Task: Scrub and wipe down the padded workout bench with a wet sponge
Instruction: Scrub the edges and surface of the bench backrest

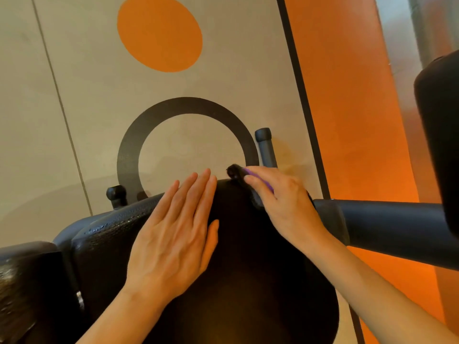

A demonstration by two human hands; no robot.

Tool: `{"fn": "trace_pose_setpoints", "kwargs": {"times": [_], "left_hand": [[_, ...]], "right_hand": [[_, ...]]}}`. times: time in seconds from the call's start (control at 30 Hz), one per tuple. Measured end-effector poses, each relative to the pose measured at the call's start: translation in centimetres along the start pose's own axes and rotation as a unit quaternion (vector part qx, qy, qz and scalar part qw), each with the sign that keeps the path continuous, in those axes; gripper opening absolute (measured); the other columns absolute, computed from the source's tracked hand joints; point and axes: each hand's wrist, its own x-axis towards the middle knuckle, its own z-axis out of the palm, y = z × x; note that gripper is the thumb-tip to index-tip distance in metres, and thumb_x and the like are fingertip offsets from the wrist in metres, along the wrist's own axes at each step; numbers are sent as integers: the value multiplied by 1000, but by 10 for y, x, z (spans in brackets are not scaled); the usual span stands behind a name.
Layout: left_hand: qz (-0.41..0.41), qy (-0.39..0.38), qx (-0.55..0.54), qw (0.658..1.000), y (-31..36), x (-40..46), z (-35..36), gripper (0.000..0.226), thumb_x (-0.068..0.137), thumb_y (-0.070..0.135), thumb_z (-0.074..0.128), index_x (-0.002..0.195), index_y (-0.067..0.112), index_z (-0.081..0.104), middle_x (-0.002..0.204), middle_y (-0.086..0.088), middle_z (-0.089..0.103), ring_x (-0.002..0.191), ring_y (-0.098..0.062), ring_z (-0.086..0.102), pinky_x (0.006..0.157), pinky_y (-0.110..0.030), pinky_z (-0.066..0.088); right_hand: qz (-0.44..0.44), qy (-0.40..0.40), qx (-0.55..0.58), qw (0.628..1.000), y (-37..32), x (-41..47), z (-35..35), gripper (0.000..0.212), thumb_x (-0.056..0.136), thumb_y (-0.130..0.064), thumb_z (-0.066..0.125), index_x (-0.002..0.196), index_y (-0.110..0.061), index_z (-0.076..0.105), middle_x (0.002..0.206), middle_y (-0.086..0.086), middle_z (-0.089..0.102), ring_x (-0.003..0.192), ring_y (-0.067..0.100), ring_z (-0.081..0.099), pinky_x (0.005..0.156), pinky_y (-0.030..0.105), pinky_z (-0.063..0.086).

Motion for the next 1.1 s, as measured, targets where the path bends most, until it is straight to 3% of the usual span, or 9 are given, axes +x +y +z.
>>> {"fn": "trace_pose_setpoints", "kwargs": {"times": [0.13, 0.27, 0.33, 0.47, 0.67, 0.83, 0.9, 1.0, 1.1], "left_hand": [[-3, 22, -5, 1000, 0, -2, 0, 63, 100, 41, 31, 151, 3, 31, 156, -18, 30, 145, -28, 28, 122, -42, 14], [-14, 49, -39, 998, 0, -11, -9, 62, 101, 37, 34, 154, 5, 25, 161, -15, 23, 150, -25, 20, 123, -42, 12], [-55, 55, -58, 995, -9, -25, -16, 63, 100, 36, 37, 154, 6, 23, 162, -14, 19, 151, -26, 14, 124, -41, 6], [-147, 31, -81, 985, -30, -65, -21, 66, 99, 39, 33, 156, 8, 18, 163, -12, 17, 152, -25, 9, 125, -36, -2], [-158, 39, -70, 984, -29, -67, -3, 69, 98, 41, 32, 156, 7, 16, 164, -12, 13, 153, -25, 8, 125, -35, -3], [-161, 59, -73, 982, -31, -66, 2, 70, 96, 40, 34, 155, 4, 18, 164, -14, 14, 152, -29, 10, 125, -37, -2], [-159, 61, -74, 983, -31, -65, 2, 70, 96, 39, 35, 155, 4, 19, 163, -15, 14, 152, -29, 10, 125, -38, -1], [-151, 62, -65, 984, -33, -65, 2, 70, 96, 38, 35, 154, 4, 17, 163, -15, 14, 152, -27, 10, 125, -37, -1], [-147, 63, -71, 985, -33, -65, 3, 70, 96, 39, 36, 155, 5, 18, 163, -14, 15, 152, -27, 10, 125, -37, -1]], "right_hand": [[59, 47, -35, 997, 9, 0, -6, 25, 101, -25, 44, 98, -18, 68, 75, -9, 61, 76, 3, 57, 64, 15, 41], [-43, -28, -26, 998, -32, 3, 20, 26, 100, -28, 44, 105, -18, 67, 89, -6, 67, 87, 5, 60, 77, 20, 47], [-3, -52, -2, 999, -22, 3, 2, 22, 100, -27, 45, 105, -24, 67, 79, -11, 62, 79, -3, 57, 70, 11, 43], [76, 16, -34, 996, -6, -1, -19, 28, 101, -23, 45, 80, -29, 62, 63, -8, 54, 65, -3, 54, 58, 9, 38], [-123, -50, -46, 990, -70, -3, 46, 23, 99, -26, 47, 107, -19, 67, 91, -11, 63, 90, 2, 55, 78, 15, 43], [47, 55, -36, 997, -14, -8, 0, 26, 98, -26, 48, 117, -25, 66, 92, -9, 66, 91, 6, 60, 72, 9, 41], [15, 76, -34, 996, -37, -10, 25, 23, 98, -23, 50, 114, -24, 66, 99, -8, 67, 98, 3, 58, 85, 12, 45], [-125, 14, -38, 991, -85, -21, 69, 28, 96, -19, 51, 122, -16, 63, 121, -1, 65, 120, 6, 53, 109, 23, 37], [-124, -20, -33, 992, -54, -16, 40, 34, 96, -20, 47, 129, -22, 57, 130, -5, 60, 125, 1, 49, 111, 23, 36]]}}
